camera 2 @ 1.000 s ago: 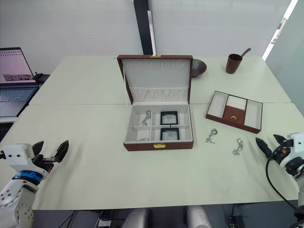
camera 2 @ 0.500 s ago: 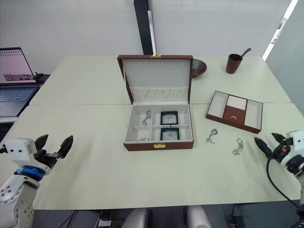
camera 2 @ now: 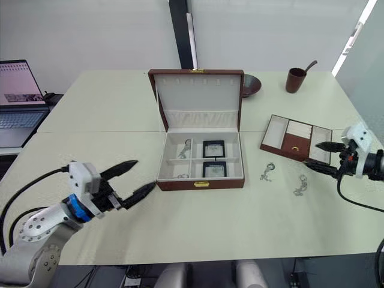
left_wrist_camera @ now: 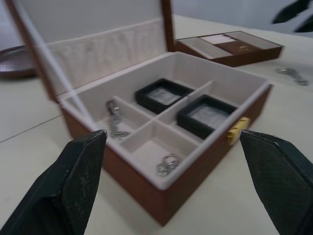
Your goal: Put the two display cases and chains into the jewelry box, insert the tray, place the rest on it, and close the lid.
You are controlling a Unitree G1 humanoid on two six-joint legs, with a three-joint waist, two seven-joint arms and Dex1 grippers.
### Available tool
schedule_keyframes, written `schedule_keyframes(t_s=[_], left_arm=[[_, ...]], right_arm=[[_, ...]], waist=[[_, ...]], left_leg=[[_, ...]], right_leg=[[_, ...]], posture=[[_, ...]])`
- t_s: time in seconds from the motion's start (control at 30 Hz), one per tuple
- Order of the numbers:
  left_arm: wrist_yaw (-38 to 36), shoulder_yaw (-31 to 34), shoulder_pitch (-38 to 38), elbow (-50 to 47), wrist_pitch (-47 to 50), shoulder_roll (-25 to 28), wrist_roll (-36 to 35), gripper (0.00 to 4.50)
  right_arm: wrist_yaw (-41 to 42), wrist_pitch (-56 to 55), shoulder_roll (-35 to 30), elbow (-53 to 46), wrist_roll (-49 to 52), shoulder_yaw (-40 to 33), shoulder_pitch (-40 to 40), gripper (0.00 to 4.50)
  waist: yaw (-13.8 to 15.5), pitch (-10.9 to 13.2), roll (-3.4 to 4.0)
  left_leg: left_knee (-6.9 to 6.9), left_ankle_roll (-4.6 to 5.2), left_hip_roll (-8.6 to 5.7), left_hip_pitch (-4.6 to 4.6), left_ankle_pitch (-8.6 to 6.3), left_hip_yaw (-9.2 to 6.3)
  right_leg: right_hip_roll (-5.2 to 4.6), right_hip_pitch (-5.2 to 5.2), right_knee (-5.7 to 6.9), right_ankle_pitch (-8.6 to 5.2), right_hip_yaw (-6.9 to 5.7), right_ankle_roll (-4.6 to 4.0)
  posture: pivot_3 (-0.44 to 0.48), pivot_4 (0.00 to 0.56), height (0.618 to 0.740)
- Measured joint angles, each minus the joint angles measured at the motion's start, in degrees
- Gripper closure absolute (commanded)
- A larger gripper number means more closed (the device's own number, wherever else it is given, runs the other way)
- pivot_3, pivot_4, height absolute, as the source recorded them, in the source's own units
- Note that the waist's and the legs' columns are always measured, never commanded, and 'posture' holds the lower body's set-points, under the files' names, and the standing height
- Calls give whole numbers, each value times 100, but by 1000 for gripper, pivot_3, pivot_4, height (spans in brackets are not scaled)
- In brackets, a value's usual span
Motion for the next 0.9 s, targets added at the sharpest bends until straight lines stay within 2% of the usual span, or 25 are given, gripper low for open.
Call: schedule_keyframes(t_s=[0.13, 0.3, 0.43, 0.6, 0.87, 0.9], left_arm=[[-321, -408, 219, -339, -117, 19, 62, 0], [-444, -703, 504, -456, -430, -44, 289, 0], [-447, -770, 678, -534, -627, -95, 410, 0], [-456, -814, 931, -564, -839, -164, 490, 0], [-579, -895, 1054, -562, -1074, -162, 583, 0], [-595, -906, 1058, -558, -1079, -162, 584, 0]], right_arm=[[464, -589, -28, 1173, -594, 530, -944, 50], [448, -1440, 35, 2583, -1290, 907, -1576, 50], [292, -1873, 164, 3343, -1713, 1070, -1895, 50], [-24, -2108, 326, 3834, -2015, 1101, -2060, 50], [-509, -2280, 554, 4076, -2266, 1100, -2081, 50], [-557, -2293, 557, 4090, -2277, 1099, -2082, 219]], waist=[[3, 2, 3], [4, 2, 3], [3, 2, 4], [1, 2, 5], [3, 2, 7], [3, 2, 7]], left_leg=[[-2, 0, 3, 2, 0, -3], [0, 0, -2, 0, 0, 1], [1, 0, -3, 2, 0, 3], [1, 0, -2, 2, 0, 3], [1, 0, -4, 2, 0, 4], [1, 0, -3, 1, 0, 3]], right_leg=[[3, -1, 0, -1, -4, -3], [-4, 0, -1, -1, 0, -3], [-5, 0, 0, 0, 2, -3], [-5, -1, 1, 0, 2, -4], [-5, 0, 1, 0, 4, -4], [-6, 0, 2, 0, 3, -4]], posture=[[0, 150, 740], [0, 150, 740], [0, 150, 740], [0, 150, 740], [0, 150, 740], [0, 150, 740]])
